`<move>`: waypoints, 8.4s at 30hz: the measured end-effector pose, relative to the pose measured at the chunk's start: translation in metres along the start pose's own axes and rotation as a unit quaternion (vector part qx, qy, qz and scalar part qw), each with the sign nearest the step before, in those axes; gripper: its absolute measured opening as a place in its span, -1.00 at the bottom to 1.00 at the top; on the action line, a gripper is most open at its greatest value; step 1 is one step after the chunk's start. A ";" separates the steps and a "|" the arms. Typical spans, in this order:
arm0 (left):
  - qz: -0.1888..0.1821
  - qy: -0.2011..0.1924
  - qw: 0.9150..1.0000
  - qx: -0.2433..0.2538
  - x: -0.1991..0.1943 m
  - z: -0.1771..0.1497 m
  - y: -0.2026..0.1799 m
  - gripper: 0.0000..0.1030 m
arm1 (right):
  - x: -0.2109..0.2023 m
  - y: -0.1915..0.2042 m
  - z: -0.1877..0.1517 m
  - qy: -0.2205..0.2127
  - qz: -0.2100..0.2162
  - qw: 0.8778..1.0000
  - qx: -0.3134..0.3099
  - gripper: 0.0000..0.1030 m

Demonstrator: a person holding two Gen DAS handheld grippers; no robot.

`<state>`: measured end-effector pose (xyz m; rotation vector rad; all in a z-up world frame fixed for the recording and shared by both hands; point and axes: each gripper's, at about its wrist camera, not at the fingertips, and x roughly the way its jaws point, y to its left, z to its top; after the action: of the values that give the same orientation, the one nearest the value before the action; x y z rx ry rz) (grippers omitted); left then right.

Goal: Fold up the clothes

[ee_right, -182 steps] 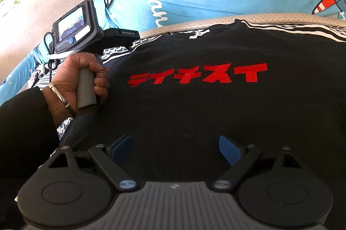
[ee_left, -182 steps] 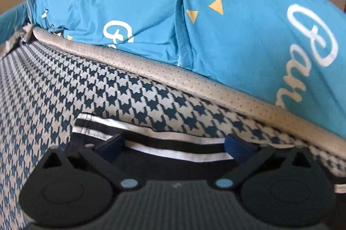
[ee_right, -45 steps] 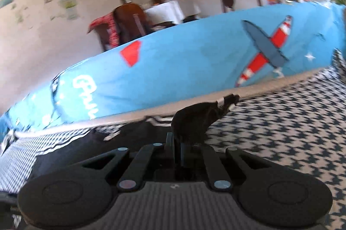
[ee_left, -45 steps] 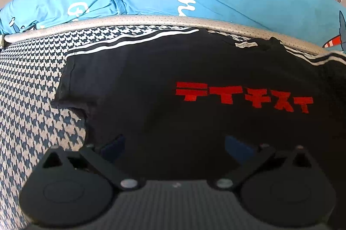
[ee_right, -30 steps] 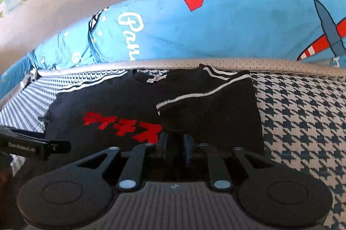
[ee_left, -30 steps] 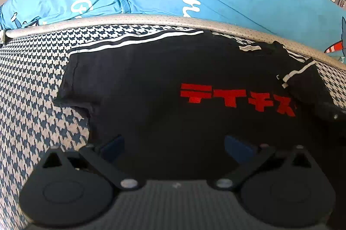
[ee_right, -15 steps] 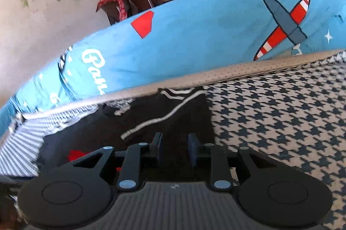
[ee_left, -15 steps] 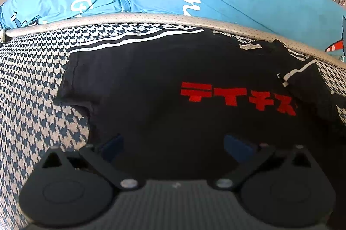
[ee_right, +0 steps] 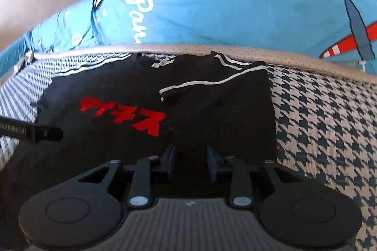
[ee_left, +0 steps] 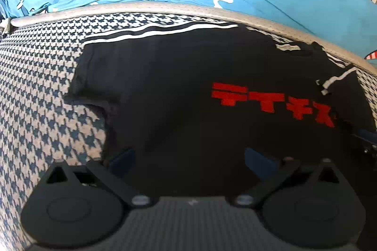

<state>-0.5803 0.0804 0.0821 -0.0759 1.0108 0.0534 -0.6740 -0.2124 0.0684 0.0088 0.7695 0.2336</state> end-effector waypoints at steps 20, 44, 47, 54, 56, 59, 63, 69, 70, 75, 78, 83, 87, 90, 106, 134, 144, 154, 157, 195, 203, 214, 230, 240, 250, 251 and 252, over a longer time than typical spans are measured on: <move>0.004 -0.015 0.986 -0.163 0.008 0.046 0.141 1.00 | -0.044 0.054 -0.004 0.012 0.003 0.997 0.076 -0.10; -0.078 -0.020 0.977 -0.197 0.053 0.078 0.175 0.98 | -0.025 0.068 -0.012 0.054 0.013 0.996 0.063 -0.09; -0.080 -0.025 0.977 -0.194 0.054 0.079 0.173 0.90 | -0.024 0.068 -0.011 0.055 0.013 0.996 0.062 -0.09; -0.090 -0.032 0.980 -0.176 0.056 0.083 0.163 0.42 | -0.022 0.069 -0.012 0.058 0.011 0.996 0.059 -0.09; -0.091 -0.035 0.979 -0.181 0.055 0.083 0.165 0.31 | -0.022 0.069 -0.011 0.058 0.011 0.996 0.059 -0.09; -0.091 -0.041 0.976 -0.191 0.053 0.080 0.169 0.12 | -0.023 0.069 -0.011 0.057 0.011 0.997 0.058 -0.09; -0.088 -0.046 0.974 -0.205 0.051 0.077 0.172 0.09 | -0.022 0.069 -0.011 0.059 0.011 0.997 0.058 -0.09; -0.069 -0.054 0.977 -0.195 0.050 0.077 0.165 0.14 | -0.021 0.070 -0.011 0.060 0.010 0.997 0.056 -0.09; -0.065 -0.054 0.977 -0.194 0.050 0.077 0.163 0.12 | -0.021 0.070 -0.011 0.060 0.009 0.997 0.056 -0.09; -0.048 -0.057 0.977 -0.202 0.049 0.078 0.163 -0.32 | -0.021 0.070 -0.012 0.061 0.008 0.997 0.053 -0.09; -0.041 -0.055 0.976 -0.209 0.050 0.079 0.164 -0.55 | -0.021 0.070 -0.012 0.060 0.008 0.997 0.053 -0.09; -0.031 -0.060 0.977 -0.200 0.048 0.079 0.157 -0.70 | -0.020 0.070 -0.011 0.061 0.008 0.997 0.052 -0.09; -0.018 -0.072 0.982 -0.174 0.044 0.080 0.143 -0.76 | -0.019 0.069 -0.011 0.062 0.007 0.997 0.052 -0.09; -0.017 -0.083 0.984 -0.155 0.038 0.082 0.131 -0.76 | -0.020 0.069 -0.011 0.061 0.006 0.997 0.052 -0.09; -0.104 -0.108 0.988 0.039 0.013 0.063 0.010 -0.59 | -0.020 0.070 -0.011 0.061 0.007 0.997 0.051 -0.09; -0.150 -0.063 0.979 -0.125 -0.005 0.081 0.089 0.43 | -0.016 0.074 -0.011 0.071 0.010 0.996 0.045 -0.09; -0.168 -0.009 0.968 -0.188 0.006 0.068 0.110 0.45 | -0.012 0.078 -0.012 0.074 0.008 0.997 0.031 -0.09; -0.168 0.017 0.963 -0.212 0.021 0.060 0.111 0.48 | -0.010 0.078 -0.013 0.074 0.006 0.997 0.022 -0.07; -0.162 0.017 0.959 -0.231 0.030 0.060 0.116 0.48 | -0.010 0.078 -0.013 0.074 0.006 0.997 0.021 -0.07; -0.168 -0.172 0.971 -0.002 -0.011 0.085 0.010 0.10 | -0.011 0.078 -0.015 0.075 0.010 0.997 0.017 -0.07; -0.142 -0.168 0.974 -0.063 -0.011 0.093 0.038 0.29 | -0.011 0.079 -0.017 0.074 0.008 0.997 0.016 -0.07; -0.050 -0.124 0.988 -0.075 0.033 0.097 0.046 0.32 | -0.011 0.078 -0.018 0.073 0.011 0.997 0.015 -0.04; 0.031 -0.116 0.993 -0.017 0.086 0.105 0.023 0.62 | -0.009 0.081 -0.019 0.071 0.020 0.997 0.005 0.16; 0.021 -0.129 0.991 0.018 0.051 0.094 0.010 0.61 | -0.015 0.070 -0.012 0.056 0.032 0.998 0.026 0.20; 0.034 -0.091 0.995 0.026 0.027 0.064 0.029 0.61 | -0.037 0.035 0.002 -0.005 -0.004 0.997 0.079 0.17; 0.034 -0.086 0.995 0.025 0.027 0.061 0.032 0.61 | -0.037 0.032 0.002 -0.007 -0.010 0.996 0.085 0.13; 0.033 -0.083 0.996 0.025 0.026 0.058 0.034 0.61 | -0.038 0.028 0.003 -0.009 -0.016 0.996 0.090 0.08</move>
<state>-0.5204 0.1193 0.0898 0.0078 0.8484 0.0929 -0.7036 -0.1930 0.0991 0.1697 0.7695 0.1330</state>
